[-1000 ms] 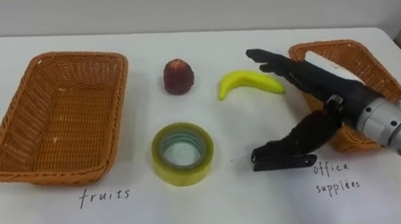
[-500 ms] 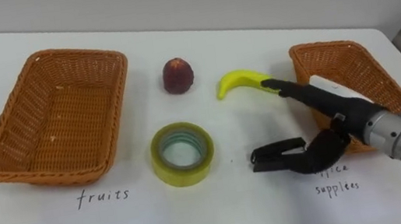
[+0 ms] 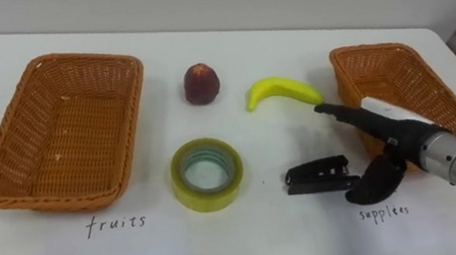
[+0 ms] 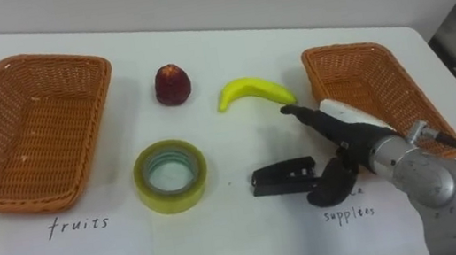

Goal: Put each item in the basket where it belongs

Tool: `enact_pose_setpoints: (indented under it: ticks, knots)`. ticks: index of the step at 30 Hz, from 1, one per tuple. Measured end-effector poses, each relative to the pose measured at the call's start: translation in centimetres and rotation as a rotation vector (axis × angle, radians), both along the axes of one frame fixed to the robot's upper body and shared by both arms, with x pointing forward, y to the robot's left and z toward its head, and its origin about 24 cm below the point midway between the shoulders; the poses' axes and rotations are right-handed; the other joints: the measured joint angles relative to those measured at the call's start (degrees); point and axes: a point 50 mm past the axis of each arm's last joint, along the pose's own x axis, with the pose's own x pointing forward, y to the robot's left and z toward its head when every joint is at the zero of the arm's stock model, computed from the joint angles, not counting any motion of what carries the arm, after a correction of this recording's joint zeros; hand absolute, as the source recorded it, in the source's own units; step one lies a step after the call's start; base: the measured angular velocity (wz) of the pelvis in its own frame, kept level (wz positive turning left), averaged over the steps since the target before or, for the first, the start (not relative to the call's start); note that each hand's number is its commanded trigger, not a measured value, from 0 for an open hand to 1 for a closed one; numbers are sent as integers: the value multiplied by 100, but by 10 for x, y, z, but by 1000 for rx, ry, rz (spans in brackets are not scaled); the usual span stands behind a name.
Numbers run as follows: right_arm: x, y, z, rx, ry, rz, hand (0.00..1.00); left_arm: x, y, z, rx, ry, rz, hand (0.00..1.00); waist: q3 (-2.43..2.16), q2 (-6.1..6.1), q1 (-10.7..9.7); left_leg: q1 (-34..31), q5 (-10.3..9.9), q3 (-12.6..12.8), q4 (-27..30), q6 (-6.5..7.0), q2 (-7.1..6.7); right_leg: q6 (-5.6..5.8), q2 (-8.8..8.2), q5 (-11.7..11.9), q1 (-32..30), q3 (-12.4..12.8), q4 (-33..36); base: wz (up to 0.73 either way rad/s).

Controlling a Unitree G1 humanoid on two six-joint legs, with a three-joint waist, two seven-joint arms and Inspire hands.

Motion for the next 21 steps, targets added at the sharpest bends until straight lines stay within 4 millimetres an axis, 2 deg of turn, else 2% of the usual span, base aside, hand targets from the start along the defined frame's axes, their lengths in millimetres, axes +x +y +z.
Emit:
enact_pose_setpoints:
  ticks: [7,17,21]
  knots:
    - [-1,4,-10,7,42,11,0,1,-1,0,-5,-15,16,0,17,24,5,-20,0,-2,-1,0,0,-8,0,5,-5,-9,9,0]
    - [-1,7,-11,43,41,15,0,7,-3,1,0,-44,27,0,-1,9,18,-43,1,-1,7,-1,-2,-8,7,8,-36,6,0,0]
    - [0,12,-10,71,33,20,0,12,-7,1,-1,-54,7,0,15,51,26,-47,1,0,6,-1,-2,-6,6,9,-33,7,-4,0]
